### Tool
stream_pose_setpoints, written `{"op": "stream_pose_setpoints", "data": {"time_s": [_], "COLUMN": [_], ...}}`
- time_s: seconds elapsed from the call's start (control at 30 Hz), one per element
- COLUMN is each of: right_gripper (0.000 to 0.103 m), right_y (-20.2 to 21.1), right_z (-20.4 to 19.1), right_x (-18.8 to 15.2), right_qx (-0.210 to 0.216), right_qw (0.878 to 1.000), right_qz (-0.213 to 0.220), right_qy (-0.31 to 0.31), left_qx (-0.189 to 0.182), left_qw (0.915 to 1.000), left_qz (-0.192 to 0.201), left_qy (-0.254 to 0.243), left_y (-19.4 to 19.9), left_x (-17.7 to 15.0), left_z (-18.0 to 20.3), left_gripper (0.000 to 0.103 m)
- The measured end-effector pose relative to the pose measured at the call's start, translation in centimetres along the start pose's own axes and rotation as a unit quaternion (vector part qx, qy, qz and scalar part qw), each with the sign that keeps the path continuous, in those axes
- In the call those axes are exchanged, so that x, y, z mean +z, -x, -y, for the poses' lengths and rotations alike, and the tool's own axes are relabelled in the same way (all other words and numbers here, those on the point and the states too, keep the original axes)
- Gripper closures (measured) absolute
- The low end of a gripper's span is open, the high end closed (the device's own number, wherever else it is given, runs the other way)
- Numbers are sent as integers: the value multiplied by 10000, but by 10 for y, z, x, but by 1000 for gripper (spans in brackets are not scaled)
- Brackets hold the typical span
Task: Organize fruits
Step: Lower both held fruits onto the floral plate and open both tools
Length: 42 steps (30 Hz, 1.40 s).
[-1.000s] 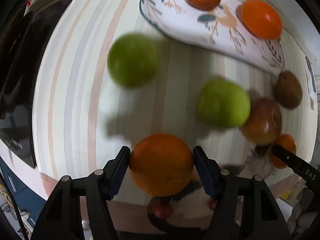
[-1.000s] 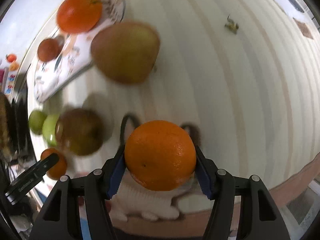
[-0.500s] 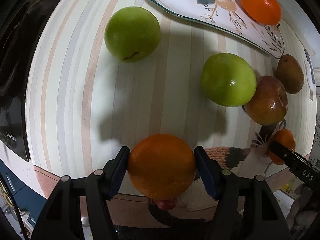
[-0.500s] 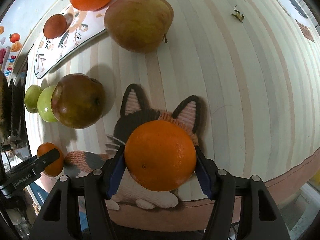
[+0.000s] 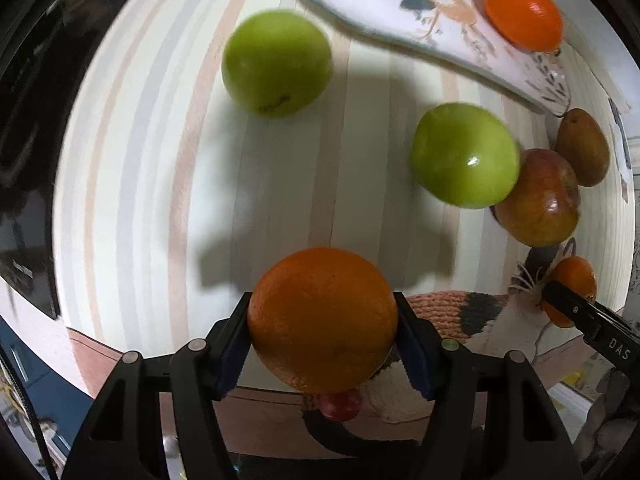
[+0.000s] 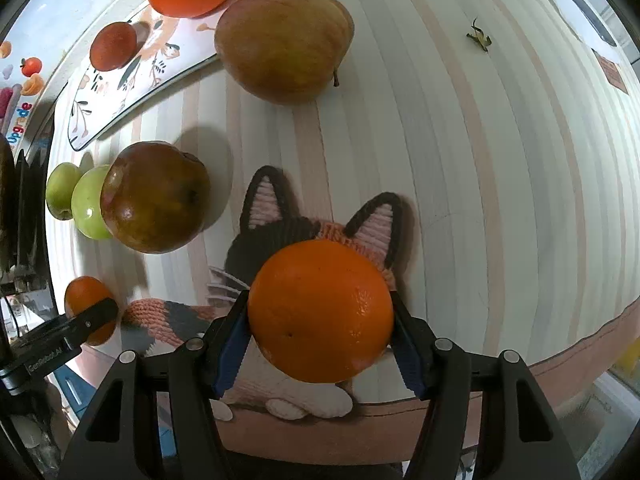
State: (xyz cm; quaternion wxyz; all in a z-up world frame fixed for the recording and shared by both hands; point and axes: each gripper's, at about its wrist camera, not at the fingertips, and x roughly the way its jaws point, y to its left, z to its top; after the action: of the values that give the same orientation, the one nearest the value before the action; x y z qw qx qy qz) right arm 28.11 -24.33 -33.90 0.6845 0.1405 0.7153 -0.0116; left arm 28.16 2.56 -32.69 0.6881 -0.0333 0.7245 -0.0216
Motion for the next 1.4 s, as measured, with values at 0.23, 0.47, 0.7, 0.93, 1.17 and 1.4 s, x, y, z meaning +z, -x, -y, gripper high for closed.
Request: {"op": "stream_pose_setpoints", "data": {"time_s": [0.23, 0.47, 0.7, 0.93, 1.17, 1.4], "right_gripper": [37, 37, 37, 37, 36, 9], "right_y": [37, 99, 71, 35, 25, 35], "right_z": [-5, -38, -62, -67, -69, -67], "right_x": [0, 39, 128, 164, 176, 181], "right_qx": [297, 662, 190, -171, -264, -316], "right_qw": [9993, 9932, 9935, 9954, 9946, 9955], "right_qz": [245, 880, 902, 504, 530, 456], "right_qy": [13, 388, 671, 800, 857, 768], "left_qx": [-288, -629, -232, 89, 210, 190], "left_qw": [9971, 9912, 9959, 9996, 9996, 9996], "left_qz": [661, 1132, 831, 195, 43, 189], "left_qy": [-253, -281, -269, -165, -197, -21], "left_y": [69, 128, 97, 46, 29, 36], "left_x": [11, 73, 154, 191, 196, 193], "left_z": [16, 31, 33, 32, 34, 30], "left_gripper": [40, 40, 40, 40, 39, 19]}}
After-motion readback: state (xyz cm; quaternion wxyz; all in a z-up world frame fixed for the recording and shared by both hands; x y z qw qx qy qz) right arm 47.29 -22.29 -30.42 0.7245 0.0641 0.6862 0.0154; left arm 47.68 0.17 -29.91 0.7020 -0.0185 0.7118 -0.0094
